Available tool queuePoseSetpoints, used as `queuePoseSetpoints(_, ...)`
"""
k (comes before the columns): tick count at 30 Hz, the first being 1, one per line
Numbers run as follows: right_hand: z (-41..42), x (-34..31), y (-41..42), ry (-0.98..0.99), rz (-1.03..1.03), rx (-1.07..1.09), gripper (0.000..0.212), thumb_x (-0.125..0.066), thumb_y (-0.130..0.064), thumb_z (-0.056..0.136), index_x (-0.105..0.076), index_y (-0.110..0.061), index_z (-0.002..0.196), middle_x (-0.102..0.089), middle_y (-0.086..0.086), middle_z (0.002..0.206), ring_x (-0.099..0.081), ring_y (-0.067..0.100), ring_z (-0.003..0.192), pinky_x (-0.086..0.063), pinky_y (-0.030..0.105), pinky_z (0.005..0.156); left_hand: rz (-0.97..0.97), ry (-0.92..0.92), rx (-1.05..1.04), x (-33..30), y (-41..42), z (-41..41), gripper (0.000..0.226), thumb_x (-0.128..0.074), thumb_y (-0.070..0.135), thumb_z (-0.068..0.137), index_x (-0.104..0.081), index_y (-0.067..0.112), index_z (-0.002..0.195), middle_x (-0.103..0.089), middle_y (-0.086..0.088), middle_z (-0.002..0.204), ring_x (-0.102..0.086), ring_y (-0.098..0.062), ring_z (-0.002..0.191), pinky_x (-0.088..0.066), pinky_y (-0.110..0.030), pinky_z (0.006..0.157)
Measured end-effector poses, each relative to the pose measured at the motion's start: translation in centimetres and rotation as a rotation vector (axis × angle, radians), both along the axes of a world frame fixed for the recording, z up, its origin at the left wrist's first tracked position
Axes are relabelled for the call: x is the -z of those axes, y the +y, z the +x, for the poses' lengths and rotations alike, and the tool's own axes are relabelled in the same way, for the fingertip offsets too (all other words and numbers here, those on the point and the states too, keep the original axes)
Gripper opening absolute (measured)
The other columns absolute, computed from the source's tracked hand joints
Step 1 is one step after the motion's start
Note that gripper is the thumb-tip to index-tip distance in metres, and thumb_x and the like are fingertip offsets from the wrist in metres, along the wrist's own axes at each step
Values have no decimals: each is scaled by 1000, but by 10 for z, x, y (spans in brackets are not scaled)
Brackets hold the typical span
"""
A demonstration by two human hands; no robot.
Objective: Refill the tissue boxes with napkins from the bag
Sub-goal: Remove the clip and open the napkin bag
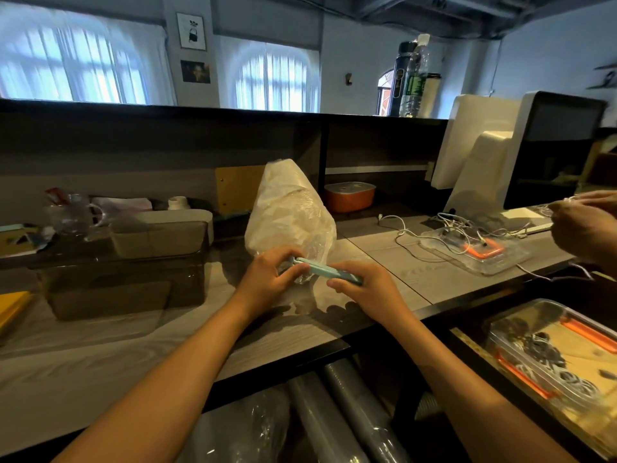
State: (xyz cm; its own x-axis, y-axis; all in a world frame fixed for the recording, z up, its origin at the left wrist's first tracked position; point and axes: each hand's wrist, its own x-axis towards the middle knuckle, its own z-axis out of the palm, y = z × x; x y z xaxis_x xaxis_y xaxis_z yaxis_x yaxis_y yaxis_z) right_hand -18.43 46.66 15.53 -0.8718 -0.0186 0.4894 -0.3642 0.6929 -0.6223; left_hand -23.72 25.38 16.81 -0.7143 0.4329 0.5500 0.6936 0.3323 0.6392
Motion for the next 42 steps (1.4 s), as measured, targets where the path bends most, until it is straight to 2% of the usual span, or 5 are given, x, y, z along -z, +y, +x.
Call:
queuePoseSetpoints(8, 9, -1, 0, -22, -59, -45, 13, -65, -24, 93, -76, -20, 99, -60, -24, 55, -48, 0, 48, -33, 14, 49, -10, -89, 44, 2, 1, -4, 6, -65, 28, 93, -69, 26, 96, -65, 8, 96, -58, -4, 94, -47, -18, 83)
queuePoseSetpoints(14, 2, -2, 4, 71, -229, 373, 18, -56, -19, 98, -73, -16, 103, -67, 0, 75, -53, 5, 59, -40, 22, 51, 98, -154, -56, 4, -5, -8, 59, -49, 65, 85, -50, 34, 135, -57, 9, 130, -52, -2, 116, -40, -20, 92)
queuePoseSetpoints(20, -24, -3, 2, -243, 77, 538, 22, -56, -12, 95, -72, -7, 109, -70, 10, 94, -65, 23, 84, -56, 35, 74, -1, -116, -179, 4, -5, -15, 42, -56, 33, 99, -52, 25, 140, -44, 3, 150, -38, -11, 134, -31, -28, 105)
queuePoseSetpoints(34, -44, -13, -47, 10, 133, -49, 61, -61, -43, 93, -35, -36, 148, -21, -7, 160, -12, 12, 147, -17, 35, 116, 272, -68, -226, 0, -8, -21, 18, -56, 22, 100, -73, 18, 92, -71, 3, 83, -64, -6, 77, -51, -21, 67)
queuePoseSetpoints(42, -60, -49, -52, 29, -315, -65, 26, -49, -21, 102, -71, -16, 89, -72, -1, 75, -65, 1, 75, -43, 25, 82, 282, 93, -331, -12, -14, -19, 4, -65, 31, 94, -69, 29, 96, -66, 7, 94, -61, -8, 89, -56, -36, 81)
